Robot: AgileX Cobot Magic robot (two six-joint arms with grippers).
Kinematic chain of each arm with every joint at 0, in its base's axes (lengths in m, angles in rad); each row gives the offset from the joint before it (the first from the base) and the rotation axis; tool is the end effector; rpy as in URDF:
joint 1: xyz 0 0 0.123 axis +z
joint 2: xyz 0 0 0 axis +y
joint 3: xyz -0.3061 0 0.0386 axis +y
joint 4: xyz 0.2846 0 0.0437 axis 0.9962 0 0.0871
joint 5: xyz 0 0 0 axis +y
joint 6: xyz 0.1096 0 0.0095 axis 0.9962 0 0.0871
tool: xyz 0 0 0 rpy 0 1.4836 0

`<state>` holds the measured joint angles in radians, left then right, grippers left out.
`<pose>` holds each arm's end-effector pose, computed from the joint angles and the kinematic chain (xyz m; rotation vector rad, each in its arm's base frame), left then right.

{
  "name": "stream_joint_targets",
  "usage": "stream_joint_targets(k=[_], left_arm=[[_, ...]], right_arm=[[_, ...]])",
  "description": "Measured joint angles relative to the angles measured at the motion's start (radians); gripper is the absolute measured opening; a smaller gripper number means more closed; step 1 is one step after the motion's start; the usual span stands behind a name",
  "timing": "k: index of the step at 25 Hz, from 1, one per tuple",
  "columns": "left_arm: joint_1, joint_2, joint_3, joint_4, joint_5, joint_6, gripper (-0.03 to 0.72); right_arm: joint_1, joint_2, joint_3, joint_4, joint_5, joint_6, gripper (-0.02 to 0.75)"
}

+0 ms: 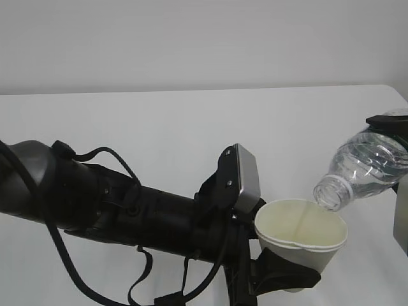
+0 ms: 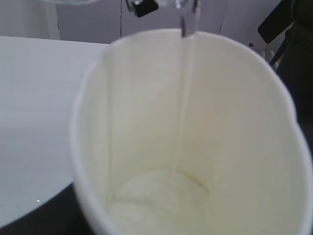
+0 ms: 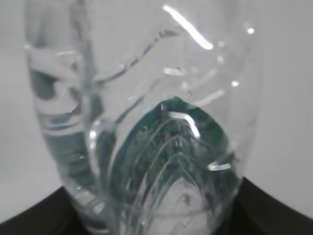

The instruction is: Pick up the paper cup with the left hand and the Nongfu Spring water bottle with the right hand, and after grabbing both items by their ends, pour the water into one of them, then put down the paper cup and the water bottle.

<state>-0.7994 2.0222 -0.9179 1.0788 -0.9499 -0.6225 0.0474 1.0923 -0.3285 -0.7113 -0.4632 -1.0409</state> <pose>0.2258 -0.3453 0.1148 1.4236 1.4819 -1.1731 0.2274 0.0429 0.2145 -1.6302 1.0926 -0.8433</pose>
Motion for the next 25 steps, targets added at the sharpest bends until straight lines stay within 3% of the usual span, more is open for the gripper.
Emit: stream_joint_targets(k=[25], left_arm=[[0.000,0.000,0.000,-0.001,0.002,0.000,0.420]], right_arm=[[0.000,0.000,0.000,0.000,0.000,-0.010,0.436]])
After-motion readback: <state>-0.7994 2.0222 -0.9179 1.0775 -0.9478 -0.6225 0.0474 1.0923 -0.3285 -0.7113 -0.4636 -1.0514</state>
